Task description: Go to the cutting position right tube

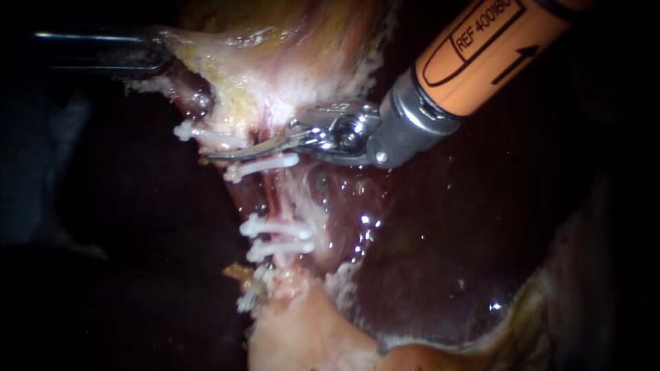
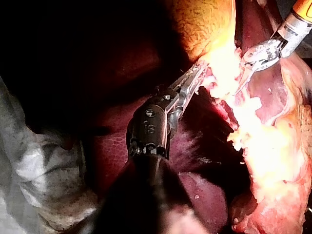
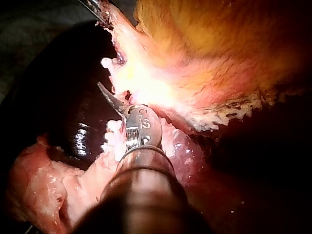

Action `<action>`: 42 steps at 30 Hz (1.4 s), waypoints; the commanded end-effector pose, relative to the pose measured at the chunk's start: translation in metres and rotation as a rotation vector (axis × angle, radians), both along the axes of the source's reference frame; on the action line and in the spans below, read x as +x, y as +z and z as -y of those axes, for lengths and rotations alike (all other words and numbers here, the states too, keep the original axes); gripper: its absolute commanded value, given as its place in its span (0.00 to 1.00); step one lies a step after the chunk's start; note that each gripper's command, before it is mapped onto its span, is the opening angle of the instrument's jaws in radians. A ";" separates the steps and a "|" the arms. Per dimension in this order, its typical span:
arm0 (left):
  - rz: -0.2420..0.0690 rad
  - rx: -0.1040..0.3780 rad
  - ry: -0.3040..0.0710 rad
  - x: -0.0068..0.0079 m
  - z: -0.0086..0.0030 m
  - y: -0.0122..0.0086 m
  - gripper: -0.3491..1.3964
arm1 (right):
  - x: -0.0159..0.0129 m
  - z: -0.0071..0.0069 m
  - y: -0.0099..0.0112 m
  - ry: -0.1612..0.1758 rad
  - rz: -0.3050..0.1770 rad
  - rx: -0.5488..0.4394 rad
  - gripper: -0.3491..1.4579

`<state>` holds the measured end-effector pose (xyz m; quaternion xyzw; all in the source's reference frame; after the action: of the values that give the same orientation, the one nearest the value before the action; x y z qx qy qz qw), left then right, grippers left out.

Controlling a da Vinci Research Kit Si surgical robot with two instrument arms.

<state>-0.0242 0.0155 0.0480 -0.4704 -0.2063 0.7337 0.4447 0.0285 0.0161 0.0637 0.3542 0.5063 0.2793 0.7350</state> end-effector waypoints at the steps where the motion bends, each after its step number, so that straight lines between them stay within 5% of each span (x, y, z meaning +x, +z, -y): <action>1: 0.000 0.000 0.000 0.0000 0.0000 0.0000 0.00 | 0.0000 0.0000 0.0000 0.000 0.000 0.000 0.84; 11: 0.001 0.001 0.001 0.0002 -0.0001 -0.0001 0.00 | -0.0008 0.0001 -0.0001 -0.004 -0.006 0.006 0.86; 27: 0.005 0.005 0.005 0.0011 -0.0006 -0.0006 0.00 | -0.0068 0.0009 -0.0006 -0.045 0.034 0.002 0.98; 42: 0.003 0.005 0.003 0.0011 -0.0005 -0.0007 0.00 | -0.0079 0.0035 0.0002 -0.096 0.037 -0.027 0.98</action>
<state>-0.0230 0.0160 0.0473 -0.4701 -0.2095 0.7332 0.4445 0.0207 0.0124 0.0641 0.3633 0.4788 0.2414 0.7619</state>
